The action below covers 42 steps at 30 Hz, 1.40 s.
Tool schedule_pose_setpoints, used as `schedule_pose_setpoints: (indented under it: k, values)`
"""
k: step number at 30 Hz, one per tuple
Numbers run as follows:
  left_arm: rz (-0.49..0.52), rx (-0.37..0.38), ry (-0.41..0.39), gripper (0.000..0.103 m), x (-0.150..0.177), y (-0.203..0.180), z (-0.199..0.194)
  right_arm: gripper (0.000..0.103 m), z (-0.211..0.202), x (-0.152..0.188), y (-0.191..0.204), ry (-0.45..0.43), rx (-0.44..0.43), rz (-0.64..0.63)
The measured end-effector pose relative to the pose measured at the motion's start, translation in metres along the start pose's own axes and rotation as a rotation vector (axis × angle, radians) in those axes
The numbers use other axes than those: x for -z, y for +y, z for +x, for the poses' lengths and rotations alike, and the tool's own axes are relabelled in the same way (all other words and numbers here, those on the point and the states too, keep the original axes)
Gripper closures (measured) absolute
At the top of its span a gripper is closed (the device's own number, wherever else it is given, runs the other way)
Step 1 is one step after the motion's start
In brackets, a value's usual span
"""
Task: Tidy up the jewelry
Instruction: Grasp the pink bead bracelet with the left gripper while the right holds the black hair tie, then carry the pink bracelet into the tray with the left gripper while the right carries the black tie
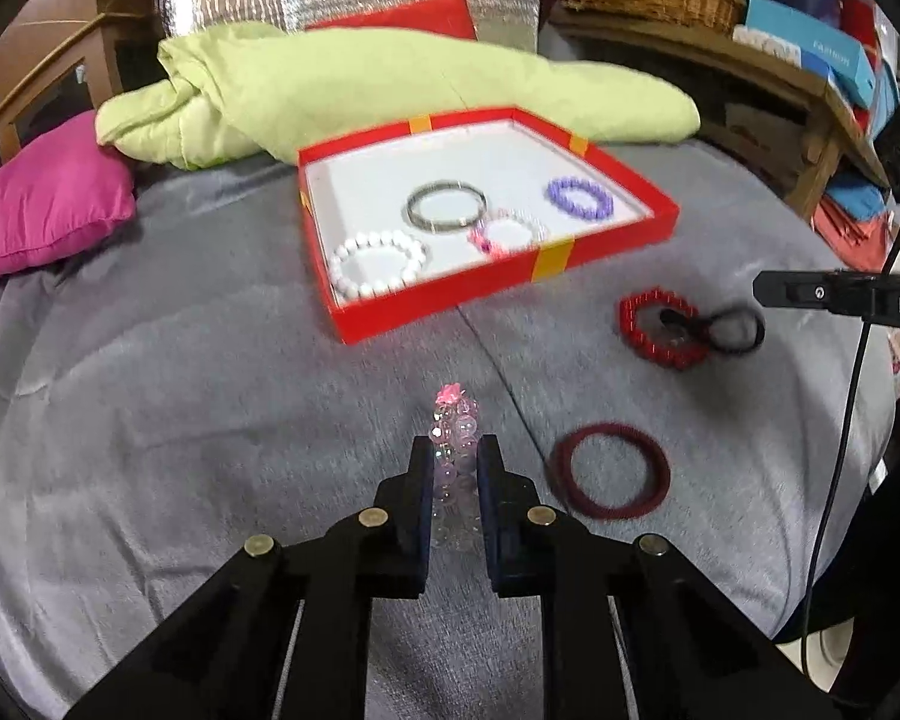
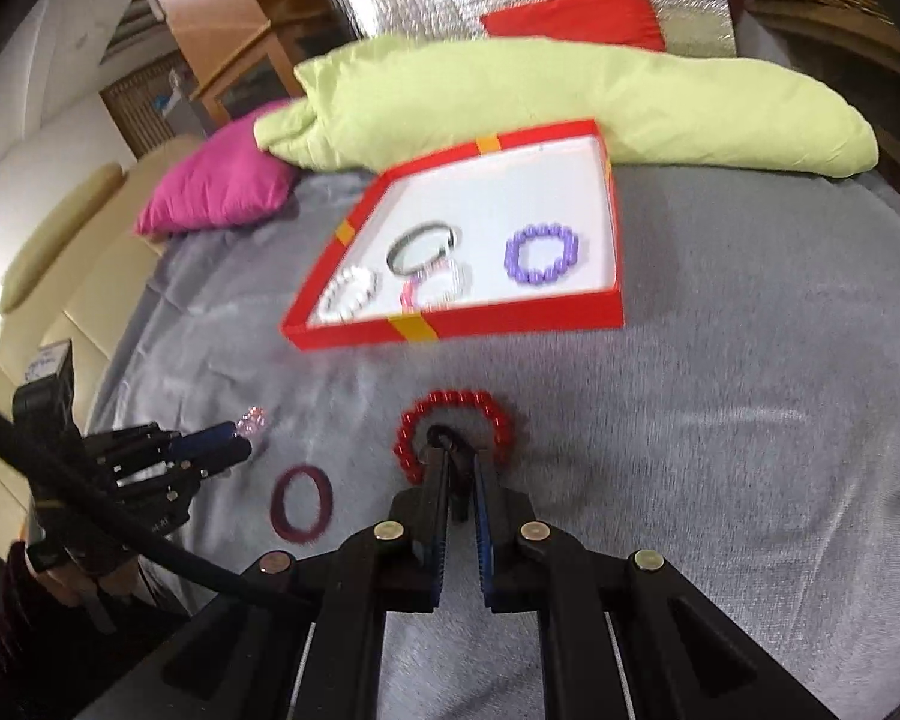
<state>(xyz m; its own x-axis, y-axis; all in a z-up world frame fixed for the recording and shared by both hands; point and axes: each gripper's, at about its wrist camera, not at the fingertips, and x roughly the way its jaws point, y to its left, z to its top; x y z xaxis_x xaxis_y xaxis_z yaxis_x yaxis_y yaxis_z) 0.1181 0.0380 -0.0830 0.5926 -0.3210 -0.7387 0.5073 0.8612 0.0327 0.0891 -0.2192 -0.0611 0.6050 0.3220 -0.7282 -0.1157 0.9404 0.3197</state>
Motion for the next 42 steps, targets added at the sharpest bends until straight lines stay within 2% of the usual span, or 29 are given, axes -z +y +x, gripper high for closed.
schedule_pose_setpoints:
  k: [11,14,17,18,21,22,23,26,28,29,31,34,37,42]
  values:
    - [-0.076,-0.027,-0.109,0.088,-0.033,0.005,-0.013,0.094,-0.008,-0.024,-0.003,-0.09,-0.048,0.083]
    - [-0.075,-0.028,-0.114,0.088,-0.036,0.004,-0.012,0.094,-0.007,-0.025,-0.005,-0.059,-0.048,0.07]
    - [-0.058,-0.039,-0.106,0.088,-0.035,0.003,-0.009,0.092,0.004,-0.018,-0.009,0.022,0.009,0.033]
    - [-0.052,-0.045,-0.101,0.088,-0.033,0.002,-0.009,0.09,0.008,-0.016,-0.011,0.048,0.026,0.019]
    - [-0.055,-0.056,-0.089,0.088,-0.03,0.006,-0.008,0.07,0.015,-0.006,-0.016,0.097,0.07,-0.003]
    - [-0.058,-0.059,-0.089,0.088,-0.03,0.007,-0.008,0.06,0.017,-0.005,-0.017,0.106,0.074,-0.006]
    - [-0.059,-0.064,-0.089,0.088,-0.029,0.008,-0.008,0.055,0.019,-0.003,-0.017,0.106,0.083,-0.014]
    - [-0.055,-0.072,-0.087,0.088,-0.028,0.007,-0.007,0.055,0.029,0.002,-0.012,0.115,0.116,-0.066]
    - [-0.05,-0.07,-0.087,0.088,-0.028,0.006,-0.007,0.059,0.04,0.008,-0.007,0.149,0.14,-0.101]
    - [-0.048,-0.069,-0.087,0.088,-0.028,0.005,-0.007,0.074,0.044,0.011,-0.004,0.152,0.164,-0.133]
    - [-0.049,-0.069,-0.09,0.088,-0.028,0.006,-0.008,0.097,0.046,0.013,0.004,0.151,0.203,-0.198]
    - [-0.06,-0.069,-0.094,0.088,-0.029,0.007,-0.008,0.097,0.035,0.007,0.002,0.107,0.188,-0.156]
    - [-0.073,-0.072,-0.102,0.088,-0.032,0.009,-0.009,0.097,0.015,-0.01,-0.008,0.001,0.173,-0.076]
    - [-0.084,-0.079,-0.124,0.088,-0.044,0.009,-0.005,0.097,0.003,-0.033,-0.017,-0.11,0.128,0.05]
